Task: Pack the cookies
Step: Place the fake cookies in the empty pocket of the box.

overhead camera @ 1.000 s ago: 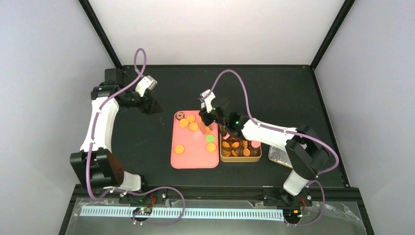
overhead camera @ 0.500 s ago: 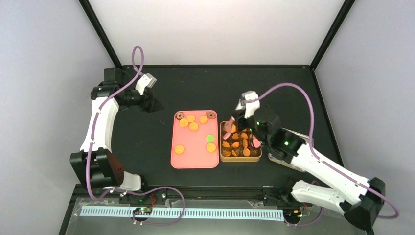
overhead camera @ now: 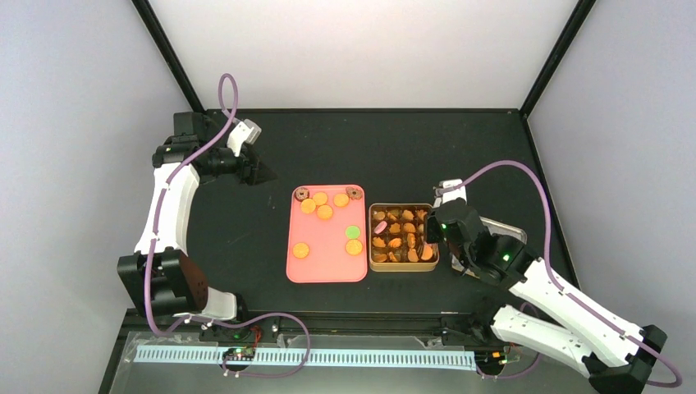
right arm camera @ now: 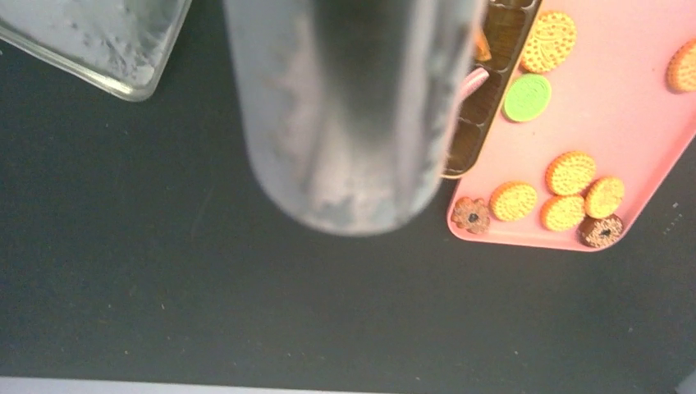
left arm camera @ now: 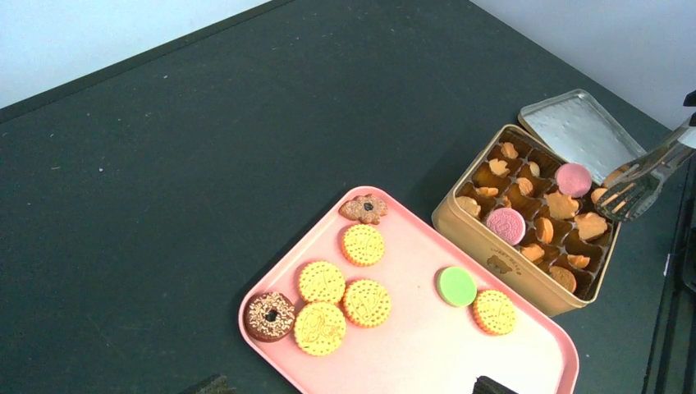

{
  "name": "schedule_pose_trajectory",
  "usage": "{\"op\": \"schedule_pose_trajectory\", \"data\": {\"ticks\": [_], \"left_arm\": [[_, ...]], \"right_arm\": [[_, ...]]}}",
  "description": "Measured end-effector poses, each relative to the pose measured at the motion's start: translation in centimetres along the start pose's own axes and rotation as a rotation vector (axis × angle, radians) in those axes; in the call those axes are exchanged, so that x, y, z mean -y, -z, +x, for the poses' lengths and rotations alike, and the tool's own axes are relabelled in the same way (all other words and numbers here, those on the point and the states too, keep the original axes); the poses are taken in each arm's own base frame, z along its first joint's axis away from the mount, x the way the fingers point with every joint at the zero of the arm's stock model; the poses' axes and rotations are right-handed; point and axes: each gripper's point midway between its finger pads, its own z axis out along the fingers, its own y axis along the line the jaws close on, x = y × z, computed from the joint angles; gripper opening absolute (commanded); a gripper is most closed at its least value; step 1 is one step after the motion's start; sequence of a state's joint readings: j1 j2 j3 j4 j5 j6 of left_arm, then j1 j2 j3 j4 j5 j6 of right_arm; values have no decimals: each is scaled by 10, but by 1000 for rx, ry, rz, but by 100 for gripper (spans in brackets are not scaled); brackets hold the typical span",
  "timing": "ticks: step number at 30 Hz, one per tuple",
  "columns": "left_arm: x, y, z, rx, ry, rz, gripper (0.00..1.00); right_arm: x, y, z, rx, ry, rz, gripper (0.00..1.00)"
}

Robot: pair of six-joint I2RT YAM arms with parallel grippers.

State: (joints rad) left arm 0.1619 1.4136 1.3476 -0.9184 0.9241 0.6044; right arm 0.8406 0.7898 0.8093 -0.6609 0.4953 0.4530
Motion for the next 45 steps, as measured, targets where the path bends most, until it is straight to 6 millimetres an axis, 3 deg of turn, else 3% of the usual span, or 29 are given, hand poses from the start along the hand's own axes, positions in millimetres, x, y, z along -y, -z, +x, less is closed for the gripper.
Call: {"op": "schedule_pose_trajectory", "data": {"ticks": [2, 4, 10, 23, 30, 36, 42, 45], "left_arm": [[0, 0, 0, 1, 0, 2, 78], [1, 0, 0, 2, 0, 3, 78], [1, 0, 0, 2, 0, 4, 79], [1, 0, 0, 2, 0, 4, 78], [1, 0, 0, 2, 0, 4, 78], [1, 0, 0, 2, 0, 4, 78], [1, 0, 0, 2, 0, 4, 78], [1, 0, 0, 2, -1, 4, 78]], "right_arm": [[3, 0, 5, -19, -3, 11, 33], [5, -1, 9, -32, -4, 19, 37], [8, 2, 10, -23, -11, 25, 39], [15, 1, 0, 15, 7, 65, 37], [29, -12, -13, 46, -23, 112, 26], [27, -17, -16, 61, -38, 90, 20], [18, -18, -20, 71, -50, 46, 20], [16, -19, -21, 74, -52, 37, 28]]}}
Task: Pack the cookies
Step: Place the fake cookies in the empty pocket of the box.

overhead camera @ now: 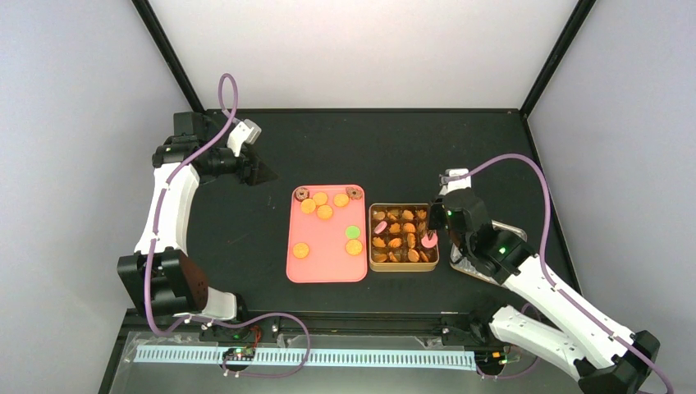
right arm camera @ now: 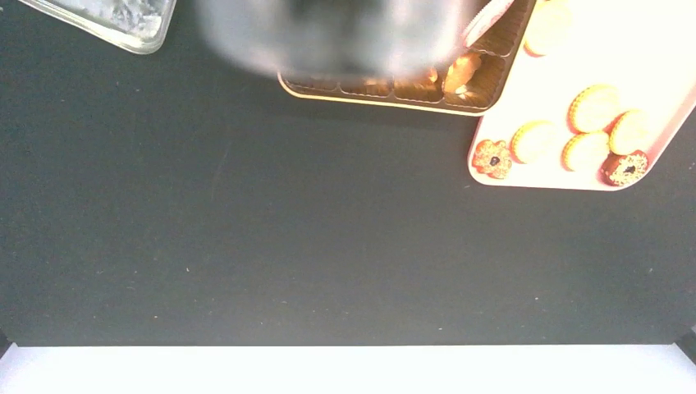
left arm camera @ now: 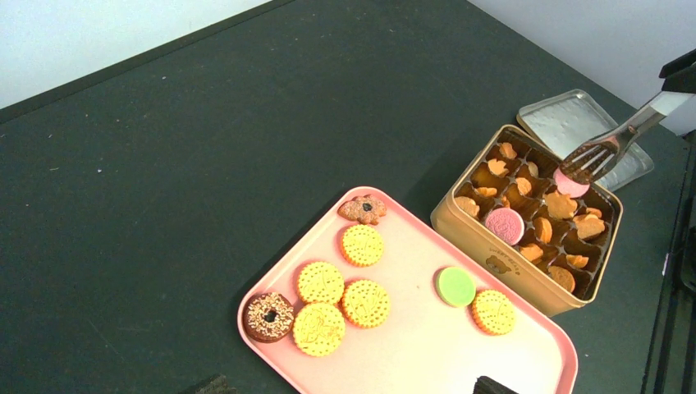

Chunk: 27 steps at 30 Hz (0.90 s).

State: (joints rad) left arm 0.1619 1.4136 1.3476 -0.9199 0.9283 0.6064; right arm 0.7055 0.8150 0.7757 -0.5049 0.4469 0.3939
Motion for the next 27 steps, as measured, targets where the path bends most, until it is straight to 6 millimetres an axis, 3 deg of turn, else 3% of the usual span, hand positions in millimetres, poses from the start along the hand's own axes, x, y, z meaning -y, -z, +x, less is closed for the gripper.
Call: {"op": "schedule_pose_trajectory", "data": {"ticks": [8, 17, 27], "left_arm": [[0, 0, 1, -2, 0, 1, 78], [1, 0, 1, -3, -2, 2, 78], [1, 0, 1, -3, -2, 2, 78]], "right_arm": [[12, -1, 0, -10, -7, 41, 34], [24, -2, 8, -17, -23, 63, 34], [21, -7, 23, -60, -21, 38, 22]]}}
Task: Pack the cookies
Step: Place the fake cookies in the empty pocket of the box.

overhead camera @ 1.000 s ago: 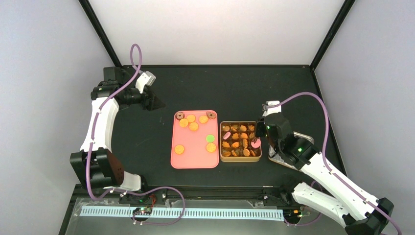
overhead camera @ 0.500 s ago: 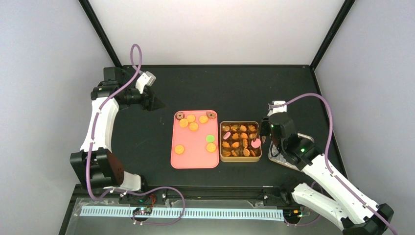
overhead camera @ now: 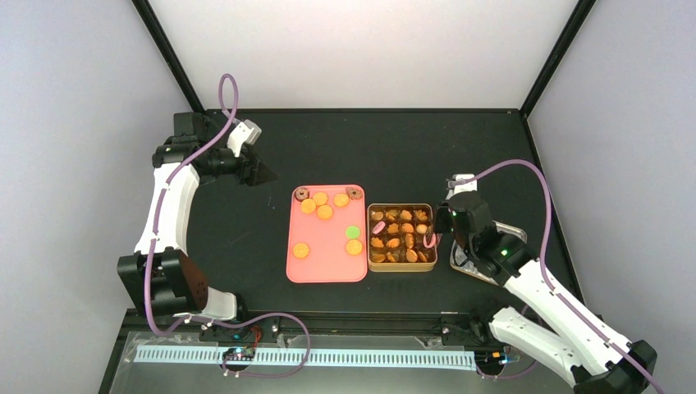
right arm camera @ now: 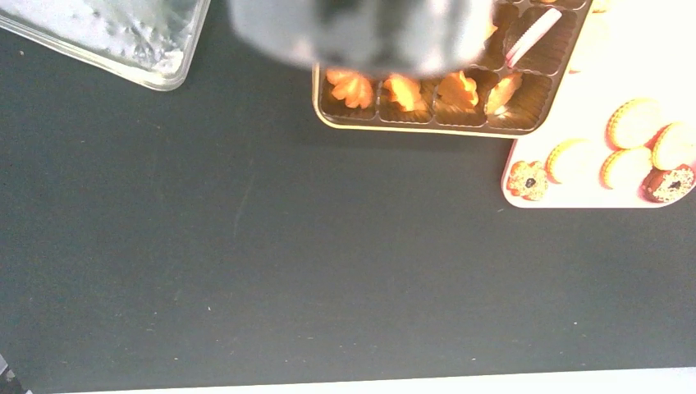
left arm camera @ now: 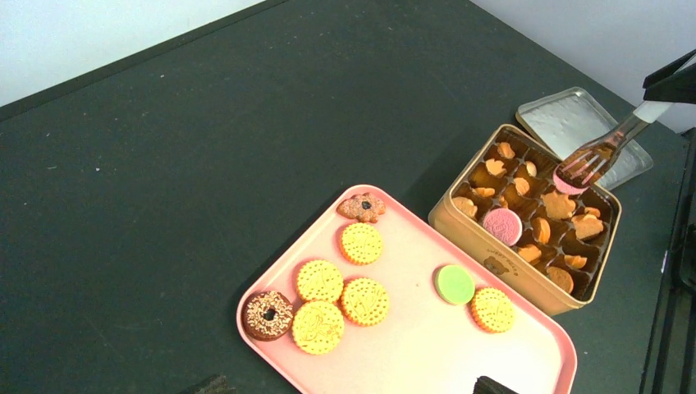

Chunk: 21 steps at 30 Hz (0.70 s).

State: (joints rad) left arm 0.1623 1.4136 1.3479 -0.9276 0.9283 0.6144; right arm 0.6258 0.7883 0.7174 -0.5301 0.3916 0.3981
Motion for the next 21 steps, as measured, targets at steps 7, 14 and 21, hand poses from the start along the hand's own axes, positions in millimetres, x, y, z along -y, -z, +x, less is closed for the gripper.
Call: {"op": "schedule_pose_trajectory", "data": {"ticks": [7, 14, 21], "left_arm": [[0, 0, 0, 0, 0, 0, 78], [0, 0, 0, 0, 0, 0, 78], [0, 0, 0, 0, 0, 0, 78]], "right_arm": [[-3, 2, -2, 3, 3, -18, 18], [-7, 4, -7, 5, 27, -33, 19], [-13, 7, -9, -2, 38, -72, 22]]}}
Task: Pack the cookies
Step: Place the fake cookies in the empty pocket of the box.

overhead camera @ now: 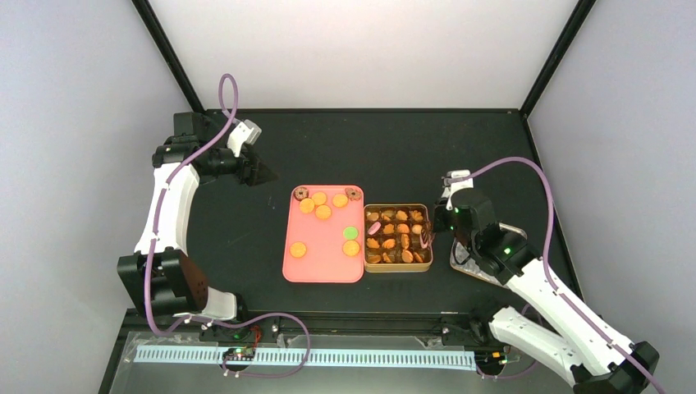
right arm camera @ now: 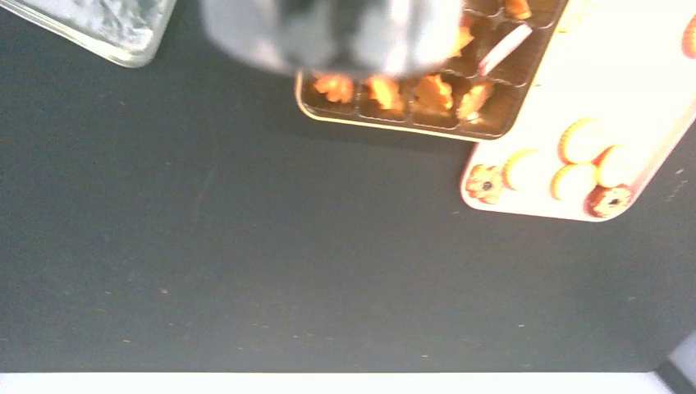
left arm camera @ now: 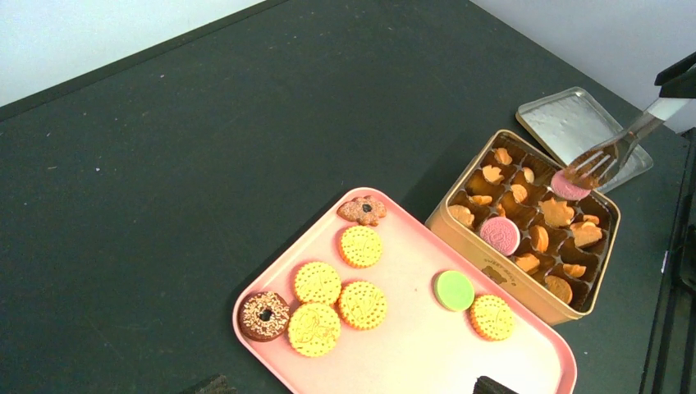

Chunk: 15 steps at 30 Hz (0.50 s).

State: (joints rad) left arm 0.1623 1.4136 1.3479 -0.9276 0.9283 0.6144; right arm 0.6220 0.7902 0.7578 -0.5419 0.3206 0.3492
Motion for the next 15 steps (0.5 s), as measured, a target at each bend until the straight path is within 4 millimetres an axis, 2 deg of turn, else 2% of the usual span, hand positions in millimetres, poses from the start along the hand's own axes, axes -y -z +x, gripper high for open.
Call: {"op": "schedule_pose_trajectory", "data": {"ticks": [4, 15], "left_arm": [[0, 0, 0, 0, 0, 0, 78], [0, 0, 0, 0, 0, 0, 78]], "right_arm": [[-11, 1, -3, -5, -3, -55, 25], [-22, -3, 2, -37, 19, -113, 20]]}}
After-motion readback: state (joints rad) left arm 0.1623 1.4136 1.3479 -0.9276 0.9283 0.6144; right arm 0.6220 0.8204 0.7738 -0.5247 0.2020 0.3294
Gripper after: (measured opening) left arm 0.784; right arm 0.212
